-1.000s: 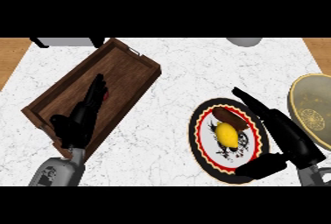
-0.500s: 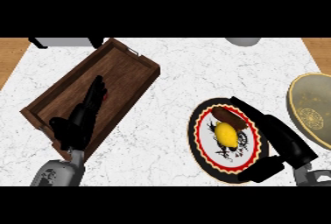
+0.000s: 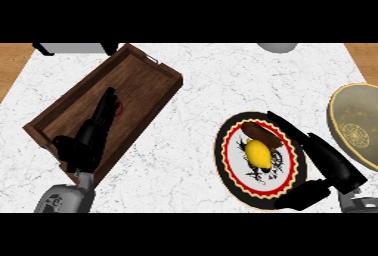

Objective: Pick the lemon from the plate and place it in the bowl

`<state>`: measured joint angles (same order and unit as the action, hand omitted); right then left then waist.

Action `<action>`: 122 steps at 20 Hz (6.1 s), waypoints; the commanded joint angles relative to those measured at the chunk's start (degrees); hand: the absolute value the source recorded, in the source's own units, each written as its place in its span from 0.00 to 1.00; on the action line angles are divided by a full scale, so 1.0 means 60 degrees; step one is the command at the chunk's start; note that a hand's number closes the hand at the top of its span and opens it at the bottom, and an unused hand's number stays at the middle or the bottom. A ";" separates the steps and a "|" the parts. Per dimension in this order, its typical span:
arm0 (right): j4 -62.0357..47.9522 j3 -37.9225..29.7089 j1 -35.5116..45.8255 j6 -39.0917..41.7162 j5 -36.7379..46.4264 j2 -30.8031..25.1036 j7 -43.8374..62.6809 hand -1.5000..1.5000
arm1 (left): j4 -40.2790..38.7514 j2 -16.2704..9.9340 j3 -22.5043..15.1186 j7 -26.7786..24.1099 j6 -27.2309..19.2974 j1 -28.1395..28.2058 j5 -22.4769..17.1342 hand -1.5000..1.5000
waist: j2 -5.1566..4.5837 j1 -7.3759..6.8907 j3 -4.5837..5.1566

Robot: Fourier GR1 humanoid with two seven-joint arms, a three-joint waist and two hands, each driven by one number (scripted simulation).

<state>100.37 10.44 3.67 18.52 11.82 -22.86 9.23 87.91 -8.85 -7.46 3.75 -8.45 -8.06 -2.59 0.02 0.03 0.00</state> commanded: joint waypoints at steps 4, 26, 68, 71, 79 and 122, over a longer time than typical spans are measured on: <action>0.0043 -0.0173 -0.0356 0.0303 0.0197 0.0837 0.0187 0.00 | 0.0119 0.0665 -0.0289 -0.0203 -0.0176 0.0297 0.0652 0.50 | 0.0001 0.0001 0.0000; -0.4093 -0.0668 0.0565 -0.0808 0.3022 0.1469 -0.2247 0.00 | 0.0281 0.0788 0.0569 0.0575 0.0547 -0.0205 0.0713 0.50 | -0.0013 -0.0023 -0.0002; 0.5247 0.0495 -0.1182 -0.3586 0.5931 0.3571 0.2269 1.00 | 0.0417 0.0695 0.0876 -0.0046 0.1096 0.0550 0.0734 0.50 | 0.0027 0.0024 0.0022; 0.6186 0.0810 -0.0331 -0.2645 0.6969 0.3642 0.3968 1.00 | 0.0414 0.0677 0.1072 0.0431 0.0989 -0.0047 0.0664 0.50 | 0.0017 0.0007 0.0027; 0.5226 -0.1839 0.3033 -0.1266 0.5827 0.3027 0.5801 1.00 | 0.0056 0.1051 0.0753 0.0311 0.0737 -0.0004 0.1039 0.50 | -0.0011 -0.0010 0.0005; -0.7422 -0.6912 0.3246 -0.2108 0.3370 -0.1415 -0.2468 0.00 | 0.1031 0.0950 0.0786 0.0781 0.1008 0.0326 0.1059 0.50 | -0.0001 -0.0075 -0.0009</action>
<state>59.14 -29.29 22.84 2.99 36.80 -30.68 -0.33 90.58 -3.04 -1.95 6.06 -2.27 -7.47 3.39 -0.13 -0.37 -0.07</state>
